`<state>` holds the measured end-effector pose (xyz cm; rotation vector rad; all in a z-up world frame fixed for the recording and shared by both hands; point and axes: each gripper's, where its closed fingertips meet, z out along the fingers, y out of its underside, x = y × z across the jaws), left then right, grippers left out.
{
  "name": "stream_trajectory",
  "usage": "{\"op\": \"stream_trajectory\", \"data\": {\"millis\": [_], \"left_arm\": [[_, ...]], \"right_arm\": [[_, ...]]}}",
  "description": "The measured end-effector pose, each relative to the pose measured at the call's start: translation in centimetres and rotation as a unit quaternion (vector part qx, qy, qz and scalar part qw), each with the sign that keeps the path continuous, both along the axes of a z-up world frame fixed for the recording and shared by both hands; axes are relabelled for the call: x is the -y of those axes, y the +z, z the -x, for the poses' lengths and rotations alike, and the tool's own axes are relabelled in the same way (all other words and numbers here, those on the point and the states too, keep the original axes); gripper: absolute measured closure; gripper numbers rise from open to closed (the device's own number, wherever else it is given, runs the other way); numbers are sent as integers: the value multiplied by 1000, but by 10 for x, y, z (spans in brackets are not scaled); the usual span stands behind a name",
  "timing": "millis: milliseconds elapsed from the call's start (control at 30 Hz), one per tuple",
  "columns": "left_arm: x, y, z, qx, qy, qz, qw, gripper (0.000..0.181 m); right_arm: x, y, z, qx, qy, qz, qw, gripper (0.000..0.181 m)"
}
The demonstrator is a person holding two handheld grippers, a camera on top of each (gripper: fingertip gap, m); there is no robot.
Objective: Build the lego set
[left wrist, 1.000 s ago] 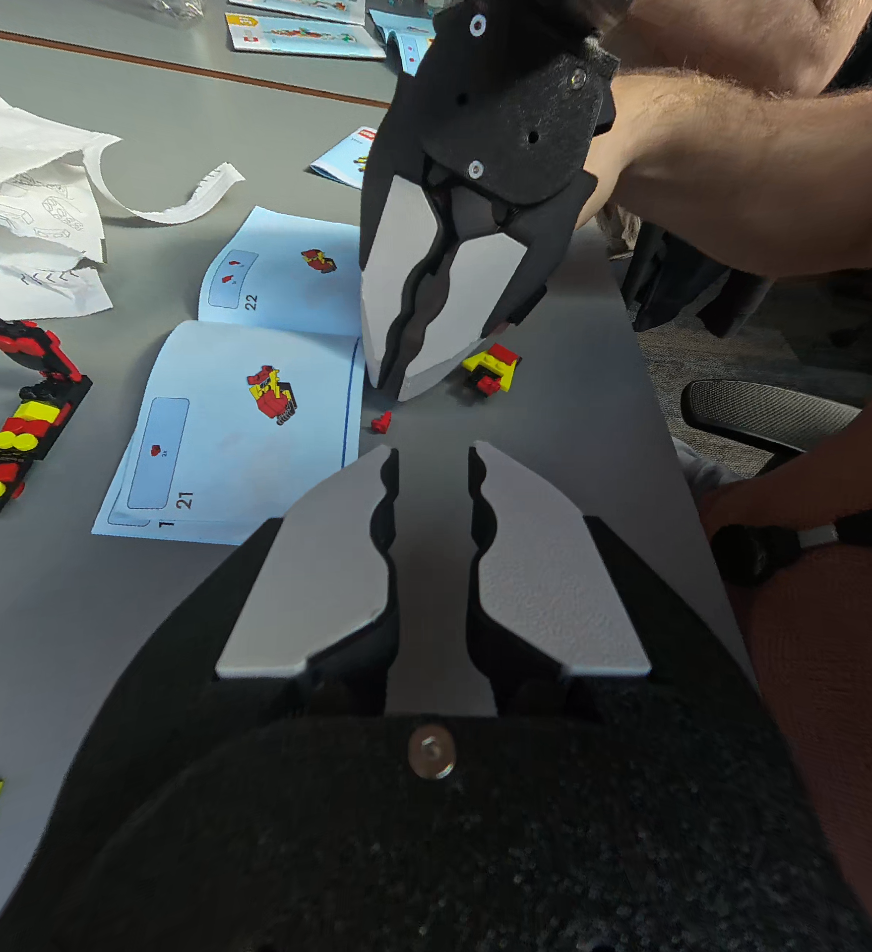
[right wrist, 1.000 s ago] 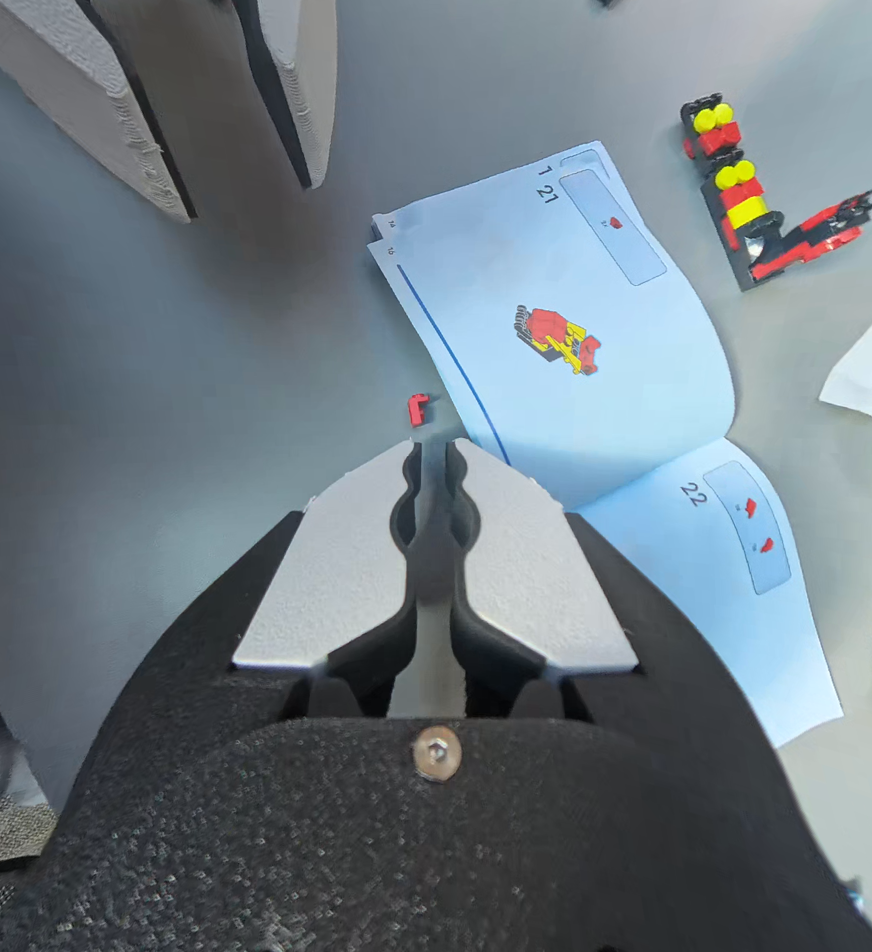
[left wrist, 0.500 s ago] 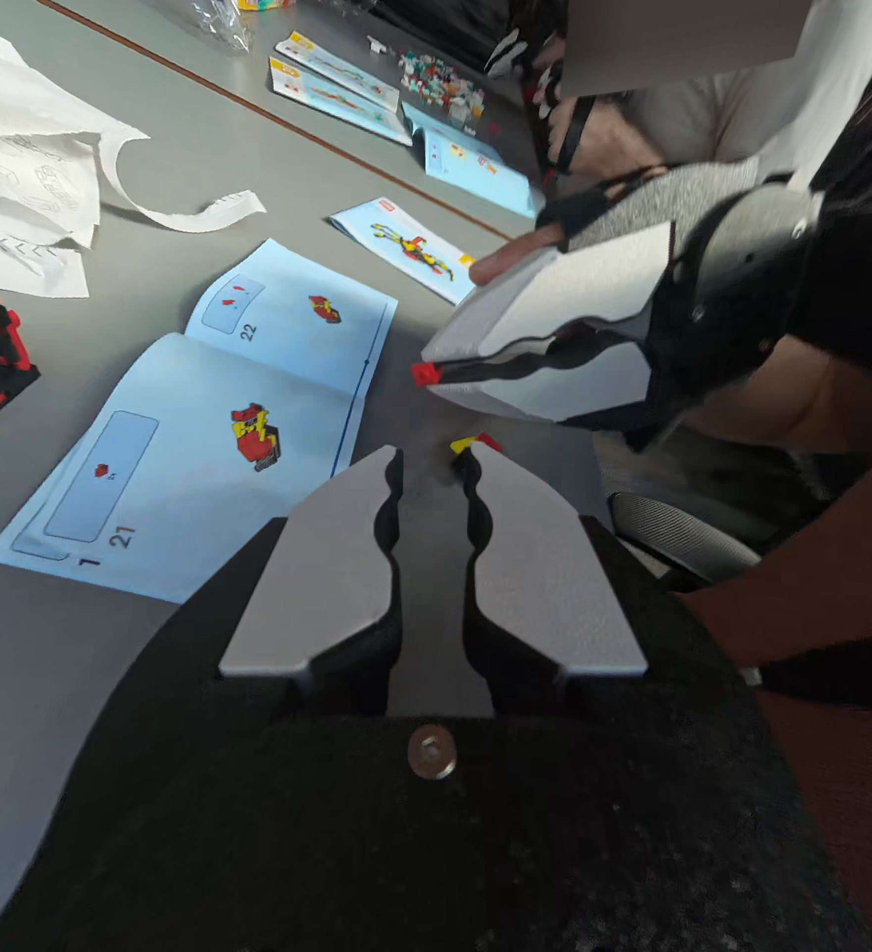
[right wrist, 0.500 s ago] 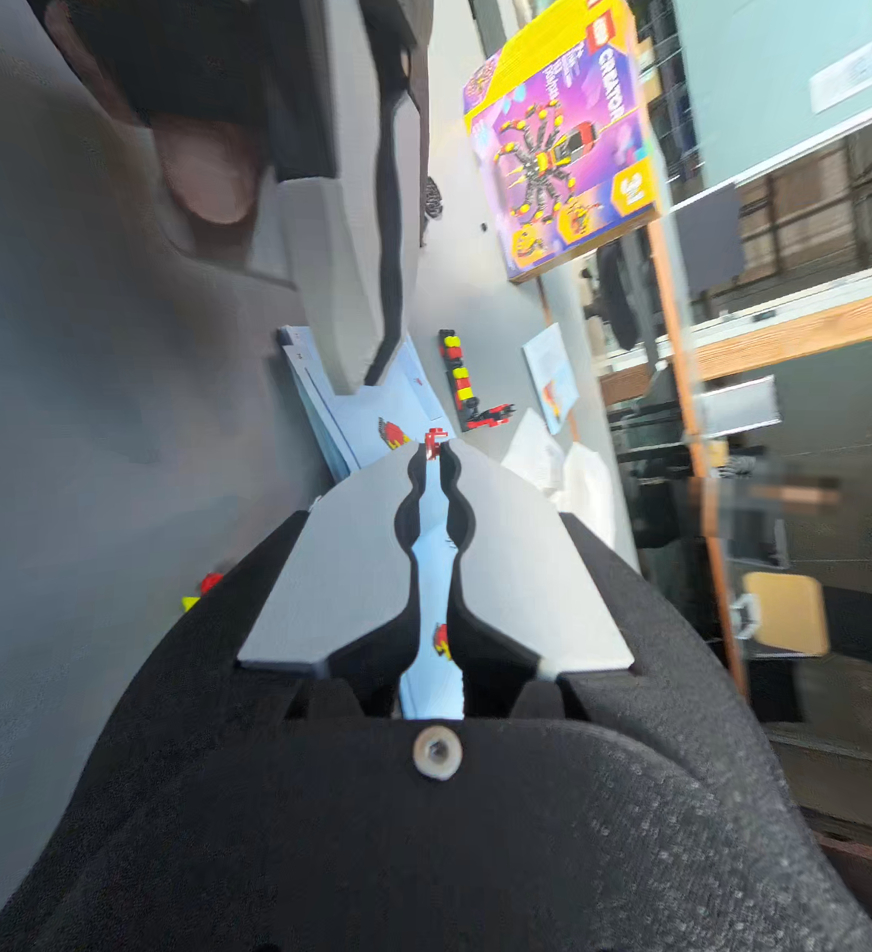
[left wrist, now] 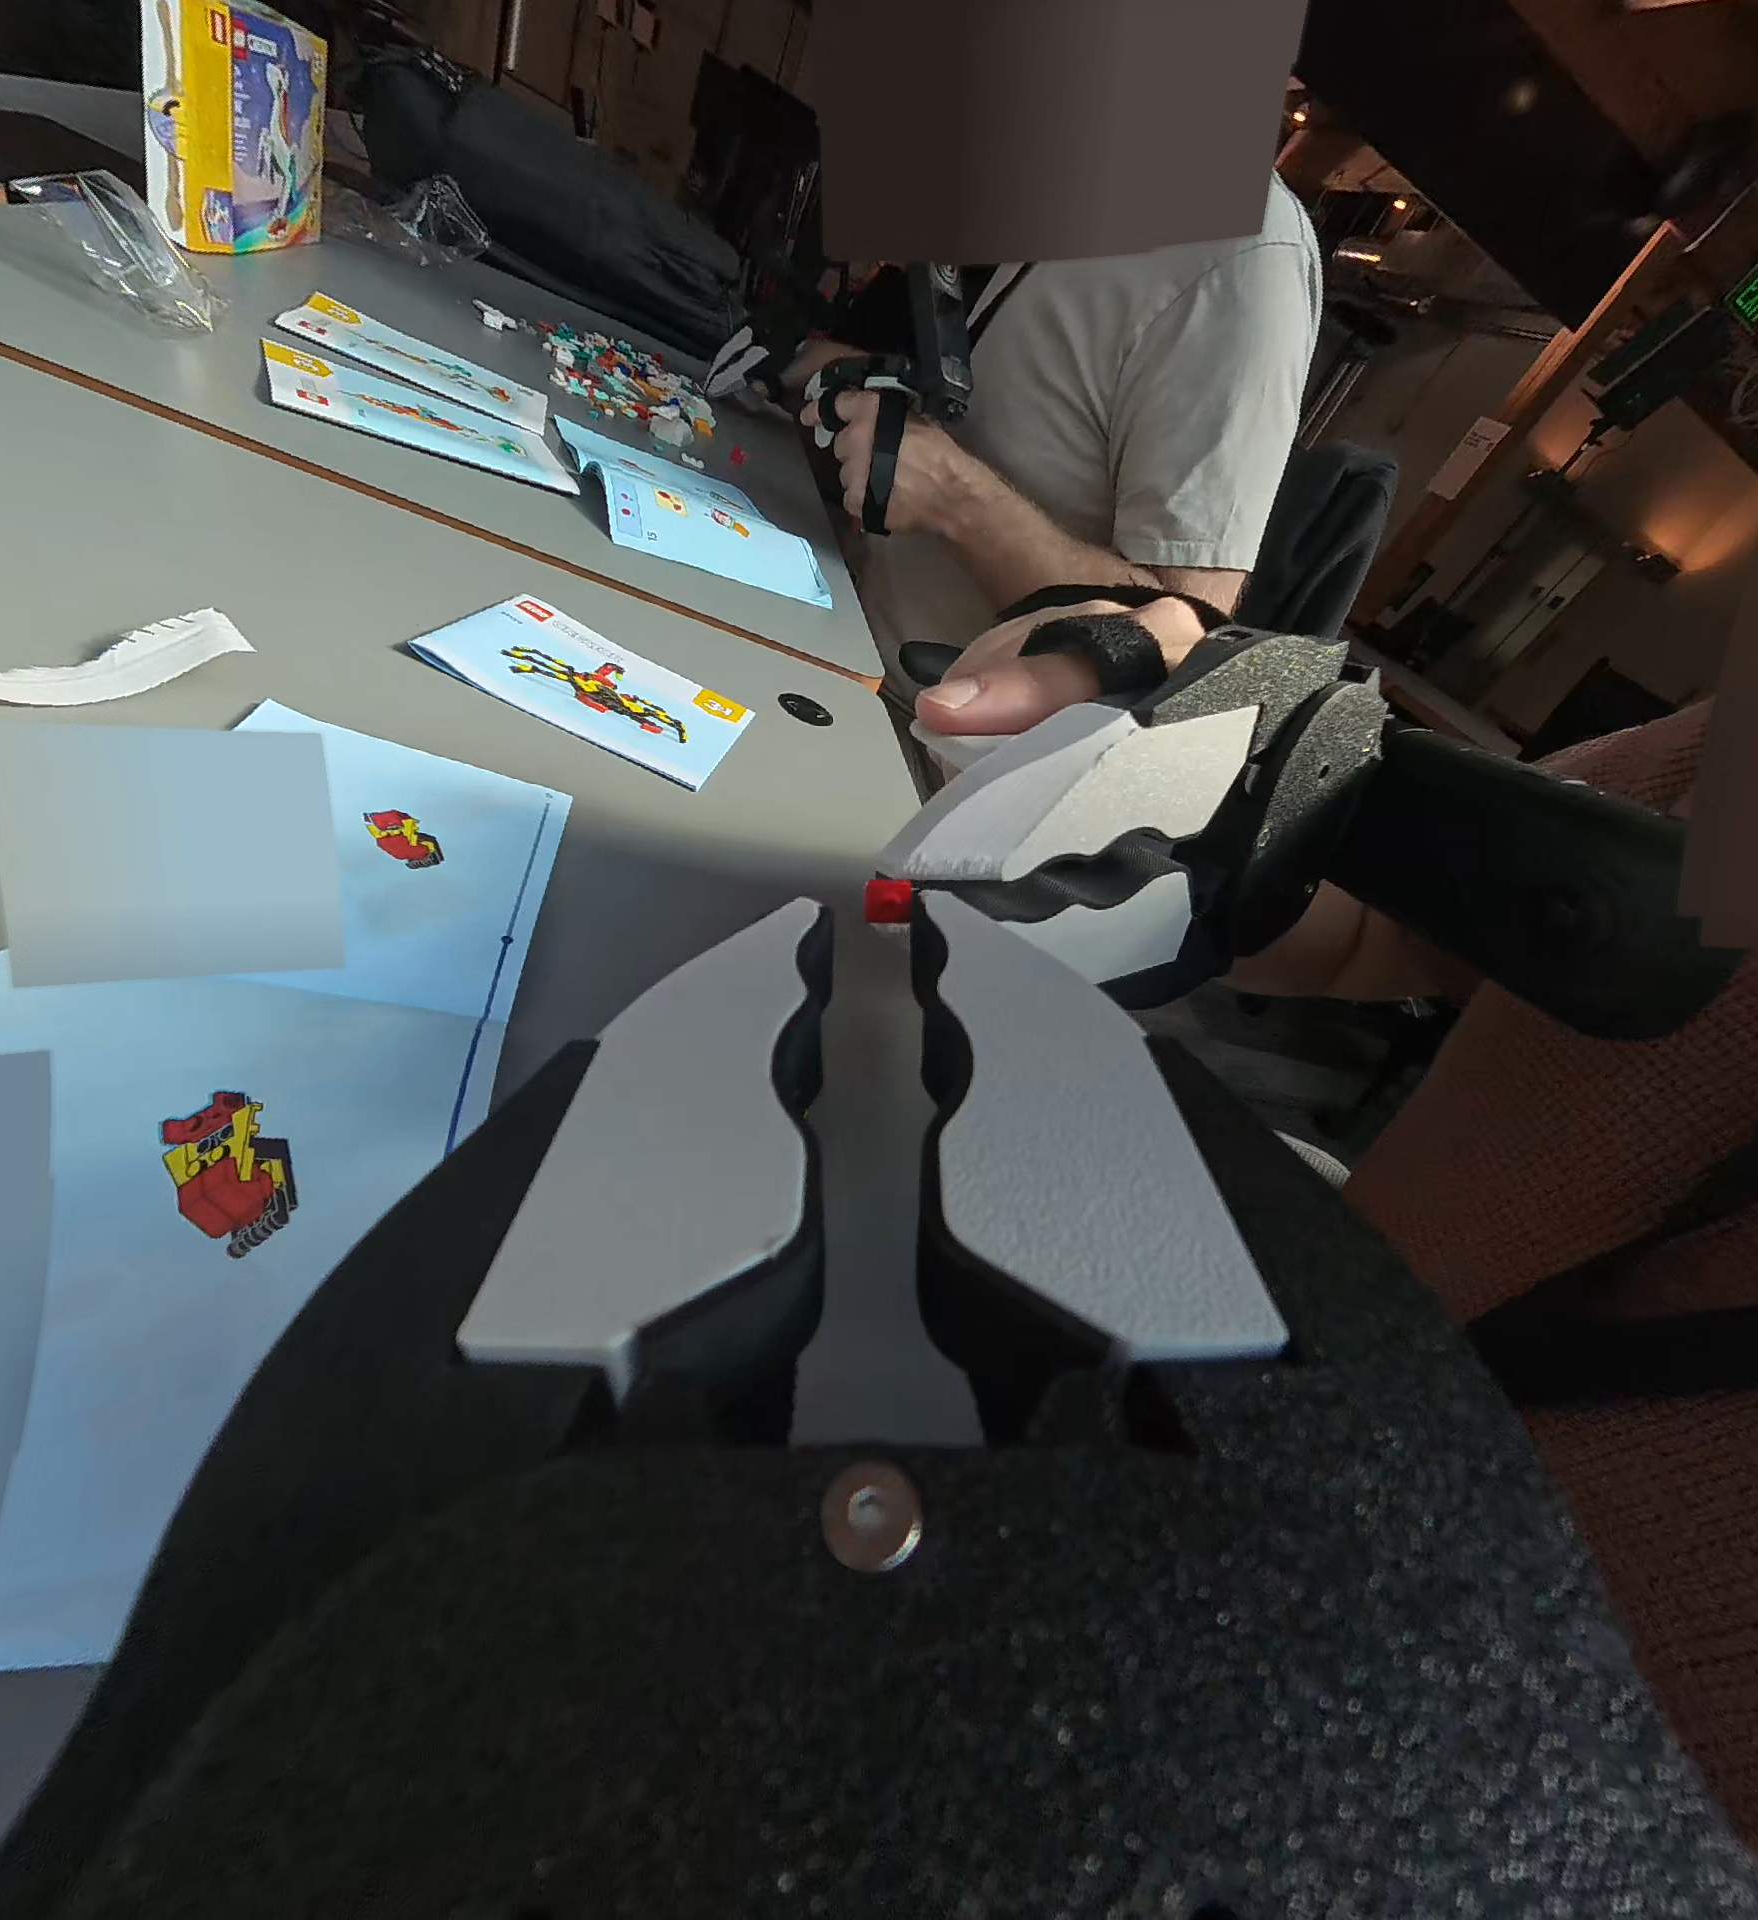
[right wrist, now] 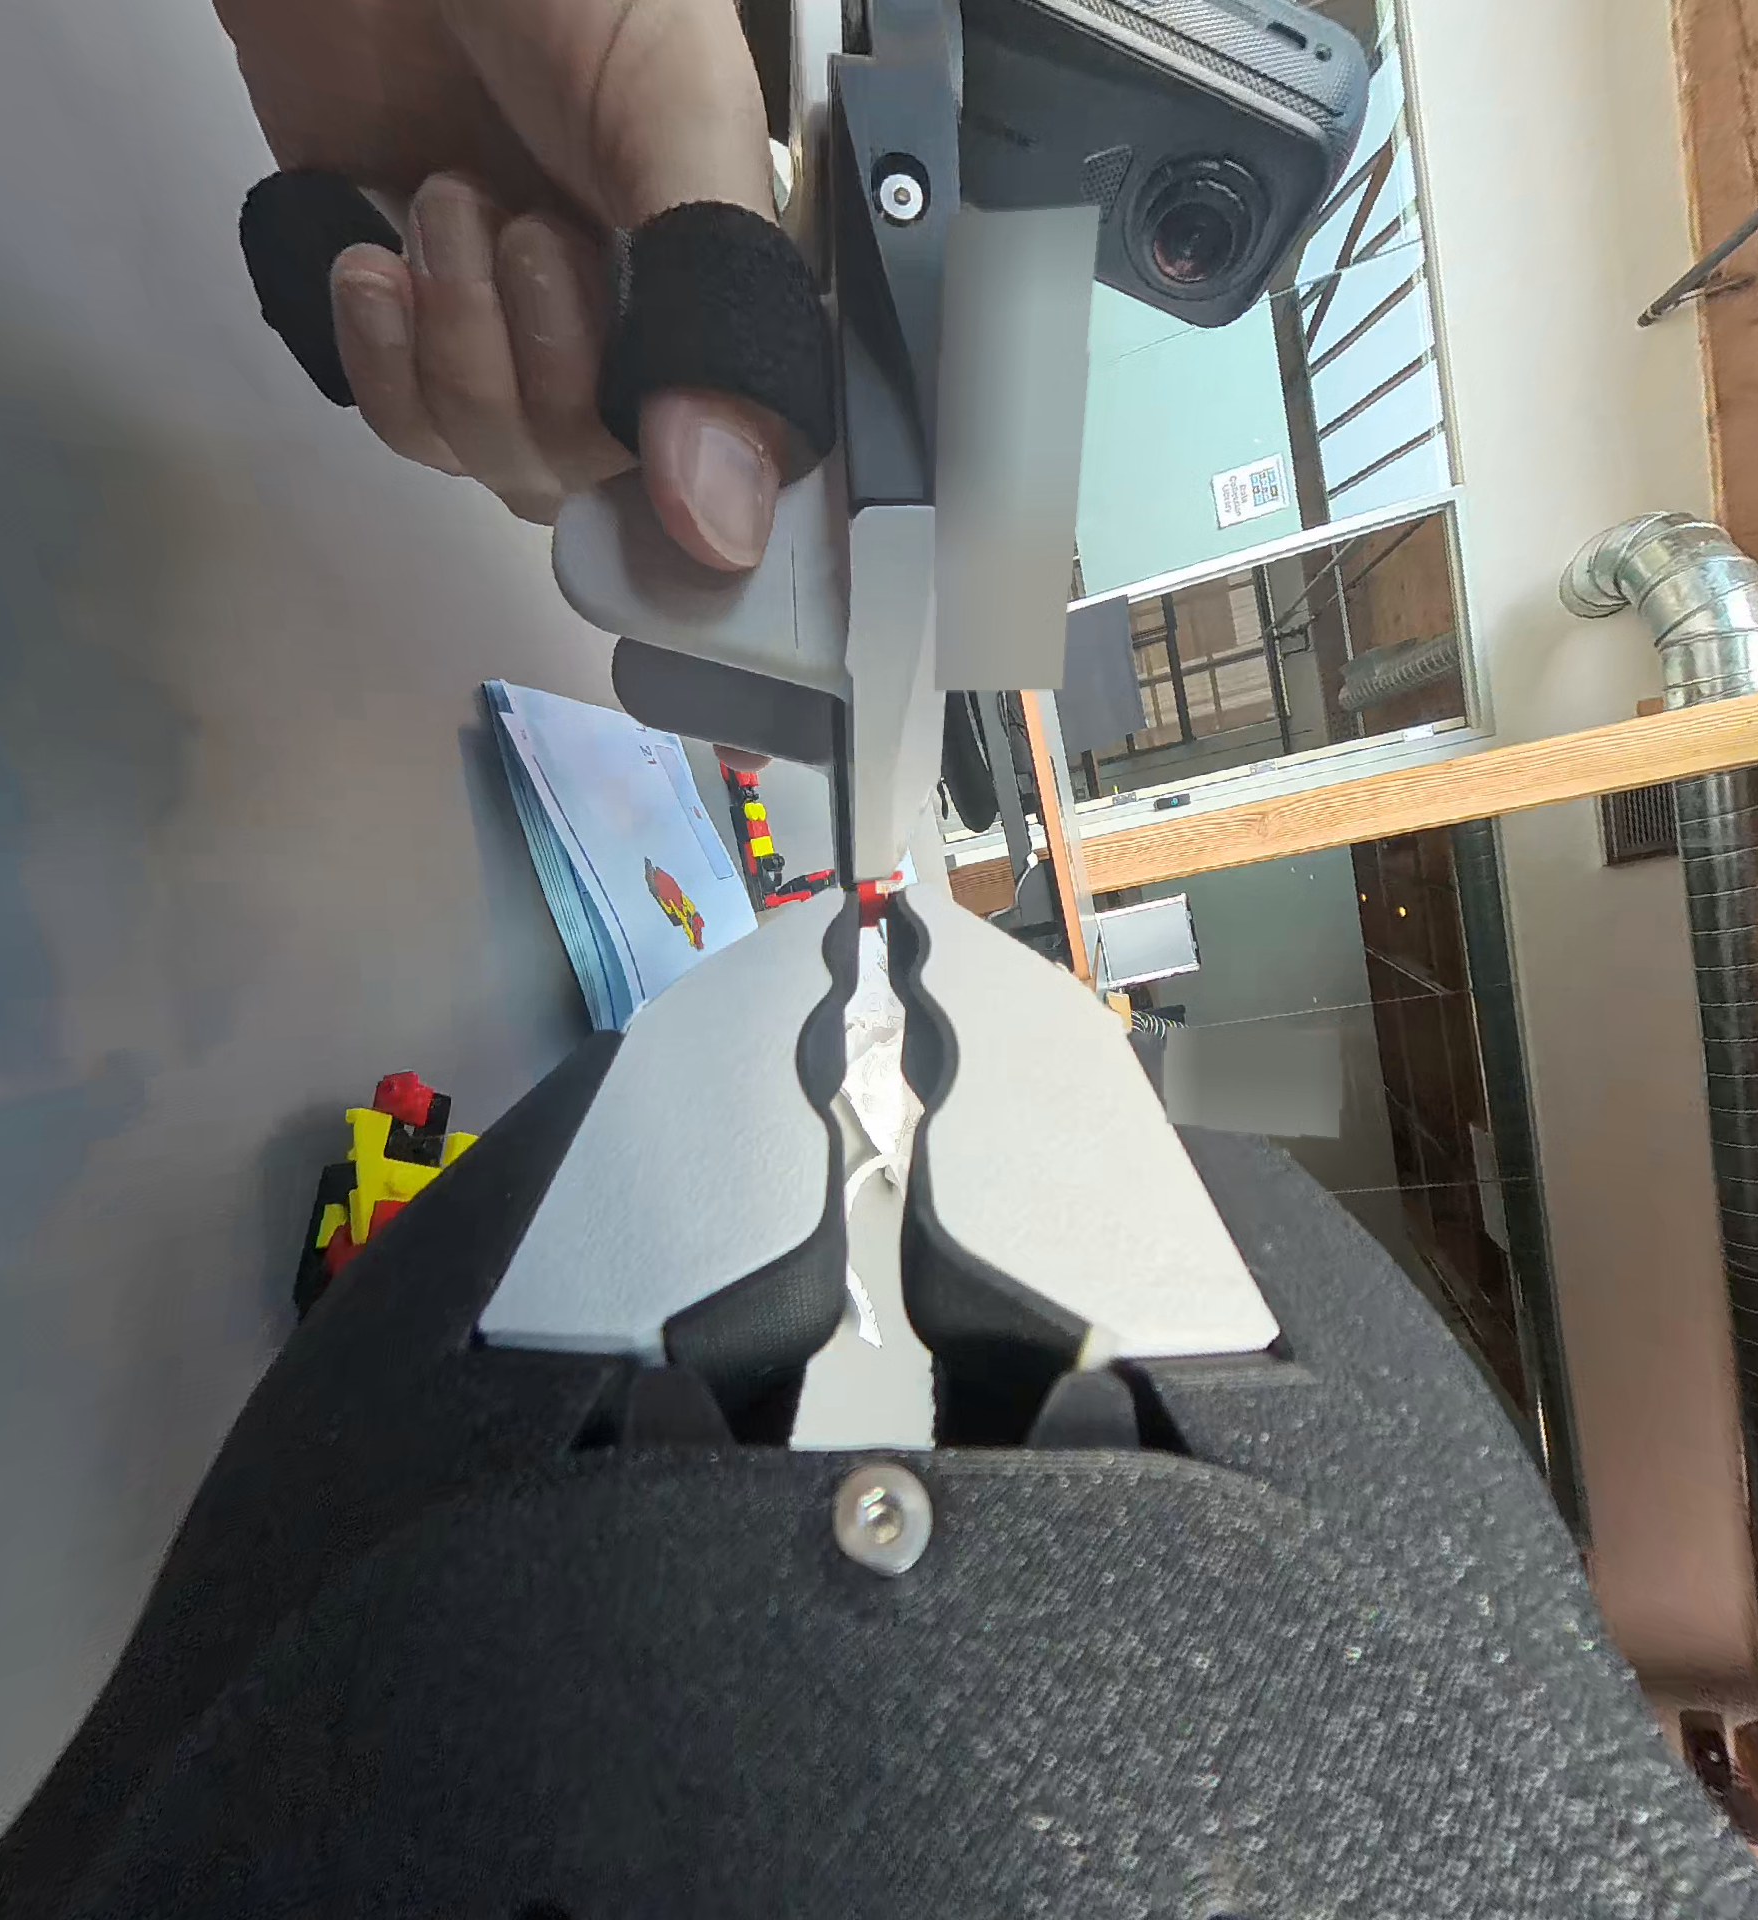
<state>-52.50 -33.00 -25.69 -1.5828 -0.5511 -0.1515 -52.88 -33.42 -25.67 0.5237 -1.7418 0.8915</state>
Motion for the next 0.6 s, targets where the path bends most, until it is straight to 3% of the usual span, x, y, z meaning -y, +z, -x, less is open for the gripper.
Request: {"op": "stream_trajectory", "data": {"millis": [167,267,333,433,600], "left_arm": [[-7,2,-7,-17,-29,-7,999,173],[-5,1,-10,-68,-61,17,996,173],[-2,5,-21,-101,-129,20,986,173],[3,12,-47,-44,-281,10,959,173],[10,18,-64,6,-428,41,903,173]], "right_arm": [[-4,1,-4,1,11,7,1000,176],[-9,-1,-4,47,22,21,998,176],[-14,-4,-12,151,70,36,985,174],[-18,13,-27,262,168,67,948,171],[-9,24,-60,328,274,-26,904,164]]}}
